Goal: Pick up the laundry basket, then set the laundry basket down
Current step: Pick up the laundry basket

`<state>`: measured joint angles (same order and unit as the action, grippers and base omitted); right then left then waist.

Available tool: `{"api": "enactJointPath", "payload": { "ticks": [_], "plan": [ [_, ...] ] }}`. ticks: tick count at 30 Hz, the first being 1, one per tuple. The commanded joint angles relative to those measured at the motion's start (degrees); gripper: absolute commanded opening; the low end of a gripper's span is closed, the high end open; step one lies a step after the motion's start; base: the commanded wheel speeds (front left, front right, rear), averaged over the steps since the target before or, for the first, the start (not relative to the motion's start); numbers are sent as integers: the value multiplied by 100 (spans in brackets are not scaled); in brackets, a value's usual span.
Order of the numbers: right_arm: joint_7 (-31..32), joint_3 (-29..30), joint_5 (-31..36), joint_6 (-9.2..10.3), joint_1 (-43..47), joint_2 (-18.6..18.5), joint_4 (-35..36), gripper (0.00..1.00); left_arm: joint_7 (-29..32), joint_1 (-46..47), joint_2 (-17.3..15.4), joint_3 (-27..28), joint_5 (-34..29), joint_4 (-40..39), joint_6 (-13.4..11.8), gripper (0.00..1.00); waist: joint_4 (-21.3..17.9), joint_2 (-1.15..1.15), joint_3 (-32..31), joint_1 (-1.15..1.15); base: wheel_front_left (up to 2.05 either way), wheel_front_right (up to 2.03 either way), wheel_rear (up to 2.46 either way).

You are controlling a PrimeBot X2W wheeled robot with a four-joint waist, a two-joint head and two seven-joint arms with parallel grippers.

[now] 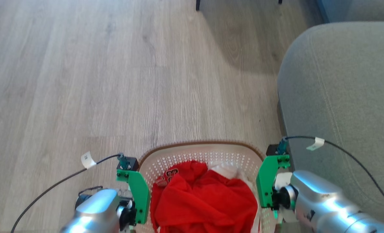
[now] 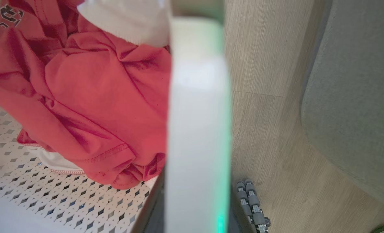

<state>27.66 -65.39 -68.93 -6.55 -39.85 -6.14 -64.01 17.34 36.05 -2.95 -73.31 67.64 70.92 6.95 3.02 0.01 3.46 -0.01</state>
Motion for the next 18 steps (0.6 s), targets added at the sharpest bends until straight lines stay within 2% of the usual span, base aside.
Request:
{"api": "enactJointPath", "payload": {
  "ticks": [1,8,18],
  "plan": [
    [52,-127,-23,-94,83,230,212,0,-8,211,-40,30,-106,-199,53,0,49,-1,-130,1,0,0,0],
    [111,-262,-143,-94,210,265,224,0,247,65,-137,17,-130,-364,53,0,114,-1,-372,1,0,0,0],
    [102,-417,-233,-94,261,297,231,0,261,-69,-173,9,-103,-424,53,0,111,-1,-481,1,0,0,0]
  ]
}}
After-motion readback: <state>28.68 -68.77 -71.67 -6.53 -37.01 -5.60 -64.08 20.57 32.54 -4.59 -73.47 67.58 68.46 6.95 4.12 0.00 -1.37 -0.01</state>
